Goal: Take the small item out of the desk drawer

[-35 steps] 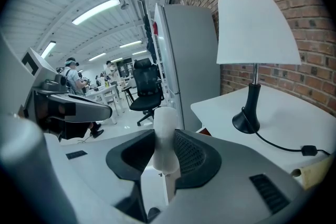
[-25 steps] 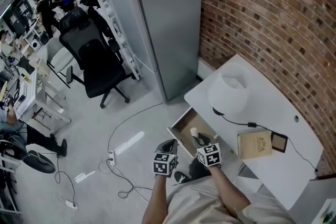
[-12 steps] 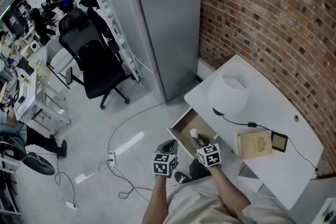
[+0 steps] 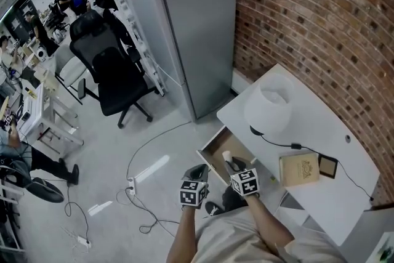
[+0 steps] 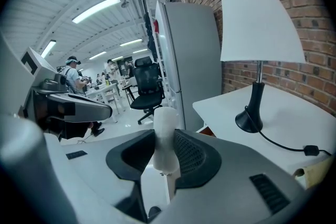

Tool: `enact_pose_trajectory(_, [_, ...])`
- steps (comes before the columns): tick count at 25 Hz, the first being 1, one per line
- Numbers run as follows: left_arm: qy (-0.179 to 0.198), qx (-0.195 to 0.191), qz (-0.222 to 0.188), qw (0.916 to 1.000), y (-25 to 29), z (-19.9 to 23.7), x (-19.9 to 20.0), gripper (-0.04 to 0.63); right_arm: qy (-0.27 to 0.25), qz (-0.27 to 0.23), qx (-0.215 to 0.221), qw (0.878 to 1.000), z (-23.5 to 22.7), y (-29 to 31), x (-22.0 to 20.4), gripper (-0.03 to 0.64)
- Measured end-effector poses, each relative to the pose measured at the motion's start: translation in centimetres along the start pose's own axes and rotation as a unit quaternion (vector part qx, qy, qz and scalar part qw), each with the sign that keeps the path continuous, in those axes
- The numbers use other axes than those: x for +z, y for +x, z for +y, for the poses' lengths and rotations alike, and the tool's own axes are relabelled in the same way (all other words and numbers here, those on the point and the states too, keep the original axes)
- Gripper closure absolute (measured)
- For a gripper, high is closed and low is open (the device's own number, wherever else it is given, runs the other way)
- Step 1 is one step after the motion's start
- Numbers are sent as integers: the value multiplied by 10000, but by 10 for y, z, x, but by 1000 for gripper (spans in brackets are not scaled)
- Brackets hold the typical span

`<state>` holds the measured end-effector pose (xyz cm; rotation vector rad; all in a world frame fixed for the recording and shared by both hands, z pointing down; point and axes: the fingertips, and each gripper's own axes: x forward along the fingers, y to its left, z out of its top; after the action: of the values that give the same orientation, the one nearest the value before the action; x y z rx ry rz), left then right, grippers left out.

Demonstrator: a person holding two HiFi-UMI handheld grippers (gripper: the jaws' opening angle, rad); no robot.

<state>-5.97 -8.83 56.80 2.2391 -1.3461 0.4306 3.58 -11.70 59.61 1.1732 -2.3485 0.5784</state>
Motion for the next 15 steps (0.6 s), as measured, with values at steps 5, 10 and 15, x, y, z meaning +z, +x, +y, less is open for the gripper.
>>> enact_pose_trajectory(5, [11, -11, -1, 10000, -2, -1, 0, 578, -15, -11, 38, 10000, 5, 0, 1, 476])
enact_pose_trajectory(10, [32, -32, -8, 10000, -1, -2, -3, 578, -52, 2, 5, 10000, 4, -1, -4, 475])
enact_pose_trajectory(15, [49, -40, -18, 10000, -3, 0, -1, 578, -29, 16, -19, 10000, 7, -1, -3, 474])
